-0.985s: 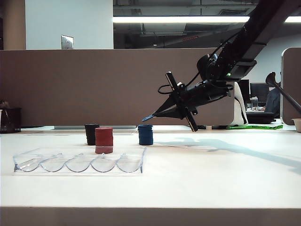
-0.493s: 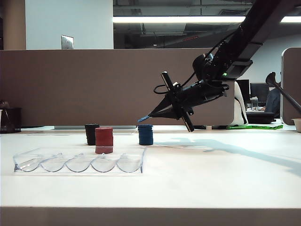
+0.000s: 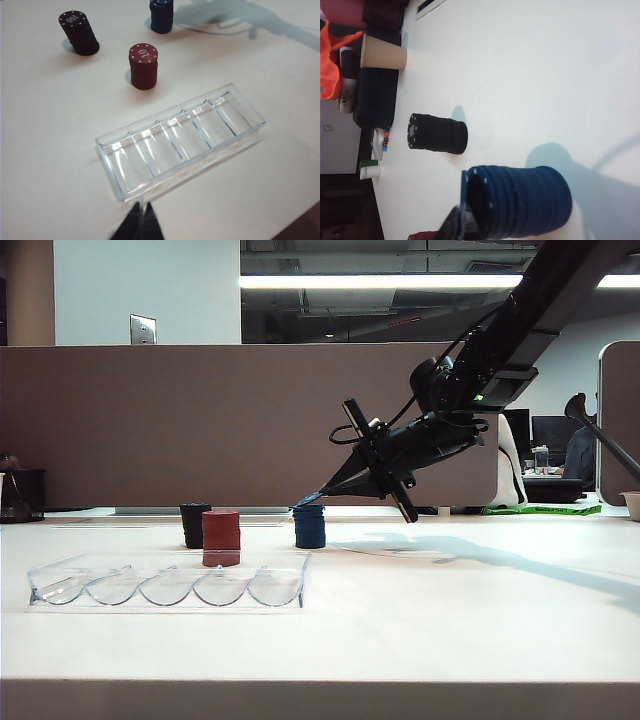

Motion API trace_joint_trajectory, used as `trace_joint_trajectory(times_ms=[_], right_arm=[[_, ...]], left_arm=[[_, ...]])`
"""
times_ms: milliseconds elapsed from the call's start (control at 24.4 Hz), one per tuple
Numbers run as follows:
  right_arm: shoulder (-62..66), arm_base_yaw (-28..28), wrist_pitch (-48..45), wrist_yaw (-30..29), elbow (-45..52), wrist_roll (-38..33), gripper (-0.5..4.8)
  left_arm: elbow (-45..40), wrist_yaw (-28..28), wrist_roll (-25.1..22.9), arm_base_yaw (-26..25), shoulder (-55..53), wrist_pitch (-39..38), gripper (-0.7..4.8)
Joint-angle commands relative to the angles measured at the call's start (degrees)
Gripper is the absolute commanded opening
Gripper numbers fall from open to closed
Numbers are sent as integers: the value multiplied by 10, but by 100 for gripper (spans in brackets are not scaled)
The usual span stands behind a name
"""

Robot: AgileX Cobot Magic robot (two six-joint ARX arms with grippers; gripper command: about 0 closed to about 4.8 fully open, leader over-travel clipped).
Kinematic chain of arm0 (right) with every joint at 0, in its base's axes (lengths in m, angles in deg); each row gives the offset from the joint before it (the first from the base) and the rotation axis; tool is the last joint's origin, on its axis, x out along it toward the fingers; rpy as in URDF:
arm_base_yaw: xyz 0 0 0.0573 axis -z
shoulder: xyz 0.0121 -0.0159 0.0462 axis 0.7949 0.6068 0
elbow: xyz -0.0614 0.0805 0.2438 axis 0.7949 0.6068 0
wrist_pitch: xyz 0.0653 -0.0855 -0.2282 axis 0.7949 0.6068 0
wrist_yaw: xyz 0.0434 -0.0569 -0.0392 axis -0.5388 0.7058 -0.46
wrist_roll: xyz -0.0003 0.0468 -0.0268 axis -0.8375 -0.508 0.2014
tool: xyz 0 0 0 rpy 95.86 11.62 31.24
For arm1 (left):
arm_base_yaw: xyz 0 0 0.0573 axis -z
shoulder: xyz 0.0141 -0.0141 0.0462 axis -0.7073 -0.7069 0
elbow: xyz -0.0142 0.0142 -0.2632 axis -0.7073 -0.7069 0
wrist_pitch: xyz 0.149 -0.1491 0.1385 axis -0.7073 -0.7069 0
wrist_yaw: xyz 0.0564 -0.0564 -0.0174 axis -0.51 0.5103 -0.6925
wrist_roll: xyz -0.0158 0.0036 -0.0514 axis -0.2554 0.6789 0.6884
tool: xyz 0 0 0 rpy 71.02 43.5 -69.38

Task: Pick up the chip in the box and place it on the pile of chips with the same color.

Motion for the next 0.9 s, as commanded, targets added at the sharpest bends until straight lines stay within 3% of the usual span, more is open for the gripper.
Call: trace_joint_trajectory(times_ms=[41, 903], right_arm=[[-3, -1, -1, 0, -2, 4, -1], [-3, 6, -1, 0, -2, 9, 23]], left_arm=[[3, 3, 0, 1, 1, 3, -6], [3, 4, 0, 1, 1, 0, -6]])
